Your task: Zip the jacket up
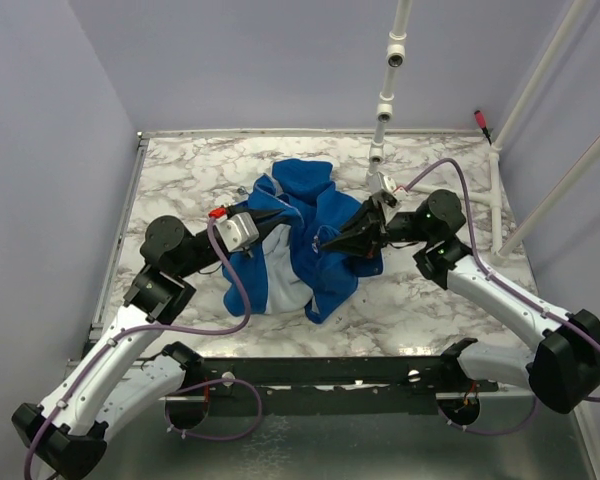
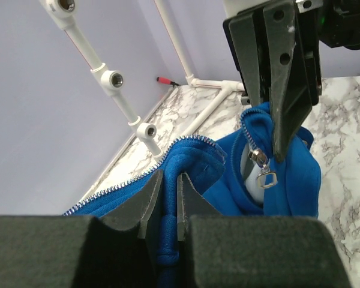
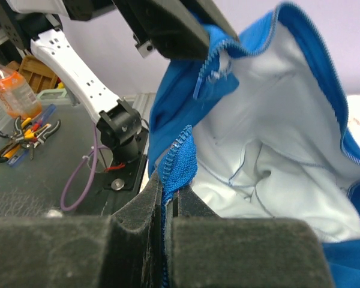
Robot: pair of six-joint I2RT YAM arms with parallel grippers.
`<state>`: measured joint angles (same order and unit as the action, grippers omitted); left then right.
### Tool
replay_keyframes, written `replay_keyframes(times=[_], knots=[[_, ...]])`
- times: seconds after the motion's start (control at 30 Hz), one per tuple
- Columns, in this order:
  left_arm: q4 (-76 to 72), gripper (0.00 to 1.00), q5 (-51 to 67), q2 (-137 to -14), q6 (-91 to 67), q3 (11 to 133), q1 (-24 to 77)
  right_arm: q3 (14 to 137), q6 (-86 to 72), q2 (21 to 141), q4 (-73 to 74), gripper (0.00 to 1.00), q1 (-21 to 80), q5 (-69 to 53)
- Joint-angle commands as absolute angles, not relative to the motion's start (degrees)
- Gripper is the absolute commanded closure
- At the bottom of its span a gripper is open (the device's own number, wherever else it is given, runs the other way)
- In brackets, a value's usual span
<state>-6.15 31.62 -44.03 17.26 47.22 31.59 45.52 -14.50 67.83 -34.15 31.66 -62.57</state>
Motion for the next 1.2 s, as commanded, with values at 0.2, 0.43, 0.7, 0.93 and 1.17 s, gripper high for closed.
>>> replay_keyframes(times=[0.2, 0.43, 0.7, 0.93, 1.17], knots=[[-11.7, 0.99, 38.6, -42.8, 13.7, 46.8, 29.6, 47.0, -15.8, 69.0, -44.4, 0.99, 33.8, -66.4], [-12.1, 1.00, 41.1, -44.3, 13.5, 48.9, 30.3, 54.1, -17.2, 75.9, -45.2, 0.99, 33.8, -79.8], [-10.9, 1.00, 43.2, -44.1, 15.7, 49.3, 30.2, 57.3, -10.8, 75.6, -36.7, 0.99, 33.8, -82.3], [-10.7, 1.00, 44.9, -44.4, 16.5, 49.6, 30.2, 57.8, -7.4, 75.1, -32.4, 0.99, 33.8, -80.5], [-10.4, 1.00, 45.3, -44.1, 17.8, 49.5, 30.2, 58.0, -6.5, 74.7, -32.3, 0.99, 33.7, -77.0]])
